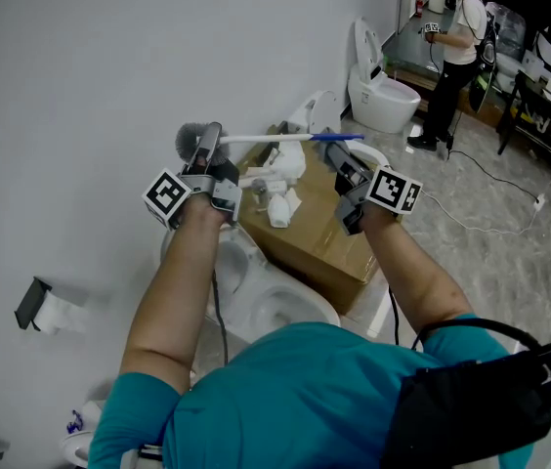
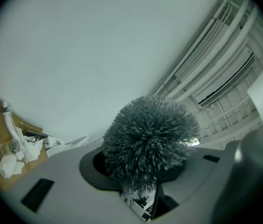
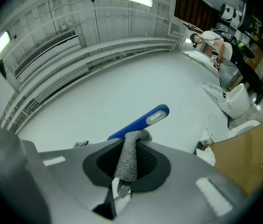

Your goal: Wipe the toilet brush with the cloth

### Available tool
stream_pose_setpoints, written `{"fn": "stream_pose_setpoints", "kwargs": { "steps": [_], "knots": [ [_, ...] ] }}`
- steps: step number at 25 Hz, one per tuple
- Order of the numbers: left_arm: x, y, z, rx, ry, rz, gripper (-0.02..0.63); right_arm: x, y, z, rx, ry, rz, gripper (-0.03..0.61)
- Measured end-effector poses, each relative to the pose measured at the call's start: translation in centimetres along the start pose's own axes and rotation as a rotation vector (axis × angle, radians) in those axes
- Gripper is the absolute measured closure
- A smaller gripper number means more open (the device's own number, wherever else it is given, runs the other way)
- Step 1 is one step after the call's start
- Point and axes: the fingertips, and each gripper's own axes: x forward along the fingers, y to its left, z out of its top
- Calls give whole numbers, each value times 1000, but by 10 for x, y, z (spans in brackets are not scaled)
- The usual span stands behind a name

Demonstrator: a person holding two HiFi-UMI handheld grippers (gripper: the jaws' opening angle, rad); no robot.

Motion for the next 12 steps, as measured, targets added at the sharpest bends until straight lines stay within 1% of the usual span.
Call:
{"fn": "stream_pose_setpoints", "kwargs": {
  "steps": [8,12],
  "knots": [
    [0,-3,1,-4,0,-9,451,-7,-9,8,-3,-15,-21,560],
    [-2,0,3,11,4,-4,451,-10,-13,11,-3,-24,-30,560]
  ]
}}
